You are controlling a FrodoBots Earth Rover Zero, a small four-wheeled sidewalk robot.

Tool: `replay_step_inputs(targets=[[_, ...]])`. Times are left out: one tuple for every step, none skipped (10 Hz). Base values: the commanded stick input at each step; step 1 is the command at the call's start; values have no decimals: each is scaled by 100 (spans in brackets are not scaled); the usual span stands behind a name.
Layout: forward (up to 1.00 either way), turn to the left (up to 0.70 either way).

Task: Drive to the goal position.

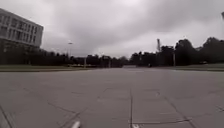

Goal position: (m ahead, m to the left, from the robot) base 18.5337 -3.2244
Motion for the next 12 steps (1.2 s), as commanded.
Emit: replay_step_inputs(targets=[[70, 0], [70, 0], [70, 0], [70, 0], [70, 0], [70, 0], [70, 0], [70, 0], [70, 0], [70, 0], [70, 0], [70, 0]])
